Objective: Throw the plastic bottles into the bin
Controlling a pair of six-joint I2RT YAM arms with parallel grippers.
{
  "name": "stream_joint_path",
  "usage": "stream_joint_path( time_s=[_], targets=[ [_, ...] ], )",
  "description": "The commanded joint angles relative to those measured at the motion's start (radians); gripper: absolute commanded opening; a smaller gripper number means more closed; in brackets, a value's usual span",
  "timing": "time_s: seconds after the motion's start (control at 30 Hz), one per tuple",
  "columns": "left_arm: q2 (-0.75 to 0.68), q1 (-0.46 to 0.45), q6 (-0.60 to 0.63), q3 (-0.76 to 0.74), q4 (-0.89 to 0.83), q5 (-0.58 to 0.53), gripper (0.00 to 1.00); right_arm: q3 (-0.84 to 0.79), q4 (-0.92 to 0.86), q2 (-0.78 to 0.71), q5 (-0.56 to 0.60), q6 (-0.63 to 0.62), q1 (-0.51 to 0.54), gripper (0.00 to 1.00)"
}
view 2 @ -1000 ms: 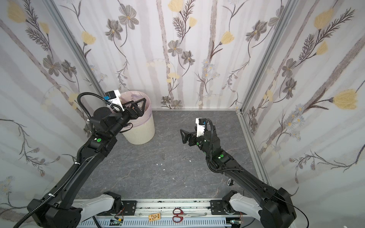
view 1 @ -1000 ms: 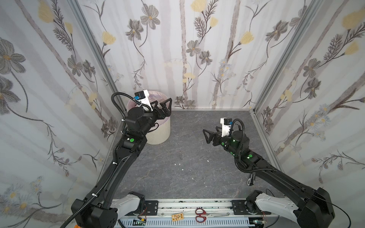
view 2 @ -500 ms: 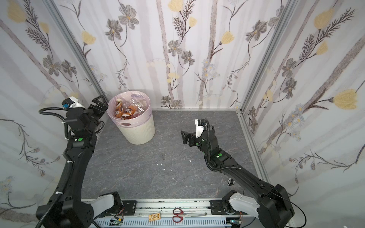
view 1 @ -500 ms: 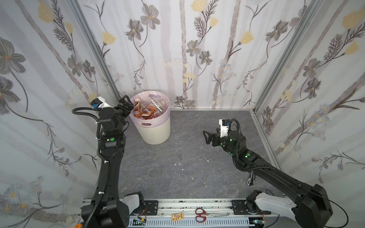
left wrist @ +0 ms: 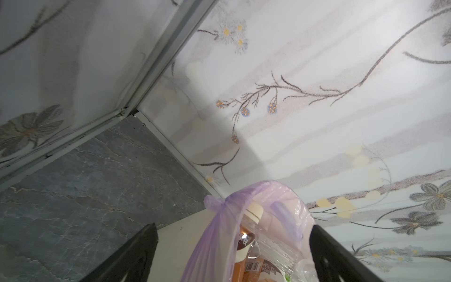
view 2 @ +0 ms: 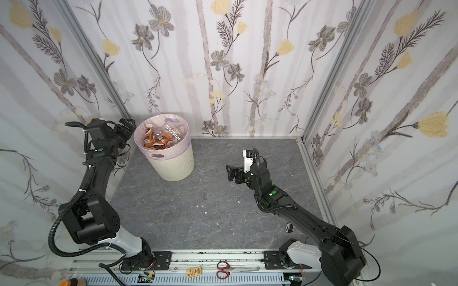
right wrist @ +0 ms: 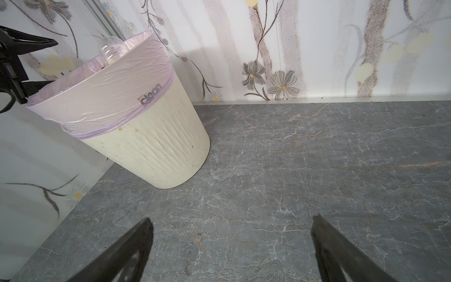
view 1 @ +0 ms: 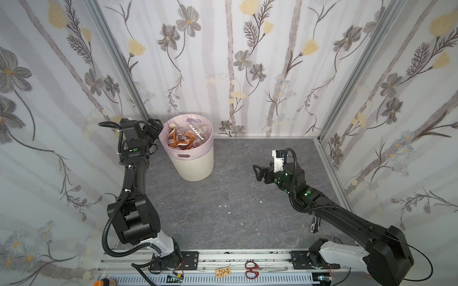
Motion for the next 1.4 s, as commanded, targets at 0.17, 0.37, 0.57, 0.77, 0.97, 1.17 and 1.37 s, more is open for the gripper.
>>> stream_joint_path(
  time_s=[0.17,0.37,0.57,0.77,0.97,1.17,1.37],
  targets=[
    [0.075,-0.094,0.002,0.037,0.002,0.069,1.00,-0.006,-0.001,-0.014,0.005,0.007,-0.001,1.00],
    [0.093,-0.182,0.012,0.036,0.002,0.050,1.00,-0.014,-0.013,-0.036,0.022,0.003,-0.006,1.00],
    [0.092,-0.287,0.019,0.037,0.002,0.019,1.00,-0.050,-0.020,-0.066,0.042,0.001,-0.014,1.00],
    [0.072,-0.373,0.017,0.027,0.002,-0.015,1.00,-0.071,-0.023,-0.095,0.050,0.001,-0.028,1.00],
    [0.078,-0.473,0.019,0.047,0.003,-0.045,1.00,-0.088,-0.021,-0.120,0.053,0.002,-0.049,1.00],
    [0.140,-0.562,0.016,0.123,0.002,-0.073,1.00,-0.098,-0.025,-0.133,0.050,0.005,-0.063,1.00],
    [0.133,-0.572,0.047,0.147,0.001,-0.105,1.00,-0.115,-0.034,-0.155,0.050,0.004,-0.080,1.00]
  ],
)
